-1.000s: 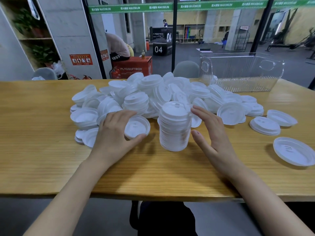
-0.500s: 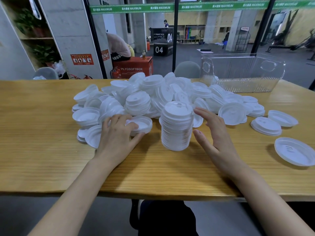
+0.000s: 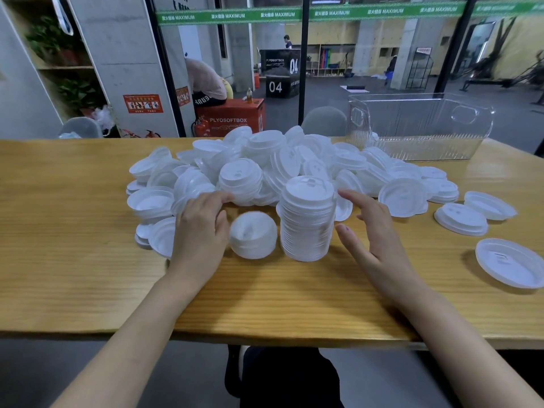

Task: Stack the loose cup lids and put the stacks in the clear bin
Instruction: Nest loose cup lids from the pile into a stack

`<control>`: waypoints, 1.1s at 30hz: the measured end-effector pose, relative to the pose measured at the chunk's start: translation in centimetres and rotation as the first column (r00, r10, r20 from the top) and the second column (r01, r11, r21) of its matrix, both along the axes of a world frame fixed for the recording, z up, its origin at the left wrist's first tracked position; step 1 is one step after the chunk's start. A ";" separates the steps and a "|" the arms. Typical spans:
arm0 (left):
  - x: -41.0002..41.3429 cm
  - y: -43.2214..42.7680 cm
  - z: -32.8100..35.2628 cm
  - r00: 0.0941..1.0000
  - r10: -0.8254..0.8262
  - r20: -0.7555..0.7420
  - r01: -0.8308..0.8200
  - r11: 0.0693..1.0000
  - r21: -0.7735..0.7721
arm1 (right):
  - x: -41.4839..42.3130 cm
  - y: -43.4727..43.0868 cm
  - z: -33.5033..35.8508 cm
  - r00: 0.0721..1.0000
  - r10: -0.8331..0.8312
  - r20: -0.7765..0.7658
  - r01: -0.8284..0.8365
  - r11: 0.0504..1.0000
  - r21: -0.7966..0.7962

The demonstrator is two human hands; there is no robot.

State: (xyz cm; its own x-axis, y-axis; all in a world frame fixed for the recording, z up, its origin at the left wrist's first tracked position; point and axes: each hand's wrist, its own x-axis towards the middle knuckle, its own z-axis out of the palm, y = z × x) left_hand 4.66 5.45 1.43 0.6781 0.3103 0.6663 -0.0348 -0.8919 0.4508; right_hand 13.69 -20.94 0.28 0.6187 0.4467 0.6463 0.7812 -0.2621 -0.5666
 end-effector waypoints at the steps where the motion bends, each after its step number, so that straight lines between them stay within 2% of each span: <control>1: -0.1 0.0 -0.1 1.000 -0.005 -0.023 0.006 0.999 0.035 | 0.0 0.0 0.0 1.000 0.001 -0.003 -0.001 1.000 0.002; 7: -0.7 -0.7 -0.5 0.951 -0.009 -0.308 0.046 0.992 0.114 | 0.0 0.0 0.0 1.000 0.002 -0.001 -0.002 1.000 0.001; 9: -0.7 -0.6 -0.7 0.935 -0.002 -0.354 0.064 0.985 0.163 | 0.0 0.0 0.1 1.000 0.004 0.001 -0.004 1.000 0.003; 12: -0.7 -0.6 -0.8 0.940 -0.020 -0.341 0.075 0.986 0.148 | 0.0 0.0 0.1 1.000 0.002 0.004 -0.002 1.000 0.014; 18: -0.8 -0.9 -0.3 0.971 -0.175 -0.165 0.158 0.981 -0.111 | -0.3 0.0 0.3 1.000 0.008 -0.009 -0.008 1.000 0.004; 28: -0.6 -1.2 -0.1 0.967 -0.181 -0.179 0.159 0.979 -0.130 | -0.4 -0.1 0.5 1.000 0.011 -0.022 -0.010 1.000 0.003; 33: -0.7 -1.3 0.2 0.963 -0.206 -0.177 0.167 0.963 -0.210 | -0.6 -0.1 0.5 1.000 0.012 -0.016 -0.012 1.000 0.005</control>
